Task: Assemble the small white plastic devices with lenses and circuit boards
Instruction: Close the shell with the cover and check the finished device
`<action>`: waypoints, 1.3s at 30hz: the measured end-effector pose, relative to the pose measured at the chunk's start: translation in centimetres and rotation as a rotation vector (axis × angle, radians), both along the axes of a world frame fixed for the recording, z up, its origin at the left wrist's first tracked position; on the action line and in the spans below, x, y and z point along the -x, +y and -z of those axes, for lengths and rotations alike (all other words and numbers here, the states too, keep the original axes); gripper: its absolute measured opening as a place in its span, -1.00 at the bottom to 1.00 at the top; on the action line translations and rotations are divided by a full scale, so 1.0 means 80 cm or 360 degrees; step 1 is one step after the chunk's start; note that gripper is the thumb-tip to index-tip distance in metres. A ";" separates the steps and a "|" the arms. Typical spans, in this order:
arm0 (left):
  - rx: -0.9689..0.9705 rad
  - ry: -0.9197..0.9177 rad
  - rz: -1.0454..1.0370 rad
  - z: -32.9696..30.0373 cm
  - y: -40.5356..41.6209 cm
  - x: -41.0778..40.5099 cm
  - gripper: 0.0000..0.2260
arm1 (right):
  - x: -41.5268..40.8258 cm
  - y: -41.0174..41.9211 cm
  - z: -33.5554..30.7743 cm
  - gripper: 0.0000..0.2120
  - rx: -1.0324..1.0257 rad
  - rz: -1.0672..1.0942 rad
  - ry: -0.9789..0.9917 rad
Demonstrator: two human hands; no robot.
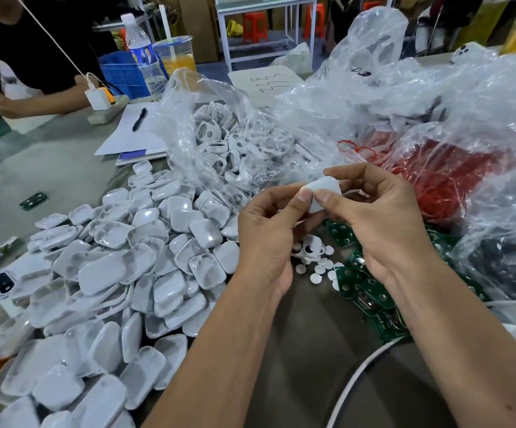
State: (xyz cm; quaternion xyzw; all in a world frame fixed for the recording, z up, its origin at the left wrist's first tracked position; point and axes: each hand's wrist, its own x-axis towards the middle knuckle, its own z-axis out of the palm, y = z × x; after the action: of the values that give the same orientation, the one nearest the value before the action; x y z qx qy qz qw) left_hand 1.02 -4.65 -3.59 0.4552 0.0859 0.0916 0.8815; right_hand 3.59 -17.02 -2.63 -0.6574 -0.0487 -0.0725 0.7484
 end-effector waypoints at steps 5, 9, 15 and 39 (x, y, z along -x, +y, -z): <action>0.0048 0.0031 0.0001 0.000 0.002 0.000 -0.95 | 0.000 0.002 0.001 -0.80 0.0000 0.0018 0.0022; 0.0068 0.0086 0.0014 0.002 0.003 -0.001 -0.91 | 0.000 0.003 0.003 -0.83 0.0029 0.0035 0.0005; 0.0117 0.0105 0.0079 0.000 0.000 -0.001 -0.97 | -0.003 -0.001 0.007 -0.85 0.0050 0.0073 0.0031; -0.0666 -0.0071 0.0179 0.007 0.013 -0.001 -0.79 | -0.007 -0.009 0.007 -0.91 0.0264 0.0050 0.0057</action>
State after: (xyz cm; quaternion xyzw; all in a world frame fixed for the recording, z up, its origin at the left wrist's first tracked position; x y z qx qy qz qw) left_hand 1.07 -3.61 -4.12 0.6302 0.0199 0.0681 0.7732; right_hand 4.19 -17.71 -3.20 -0.7191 -0.0308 -0.0683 0.6909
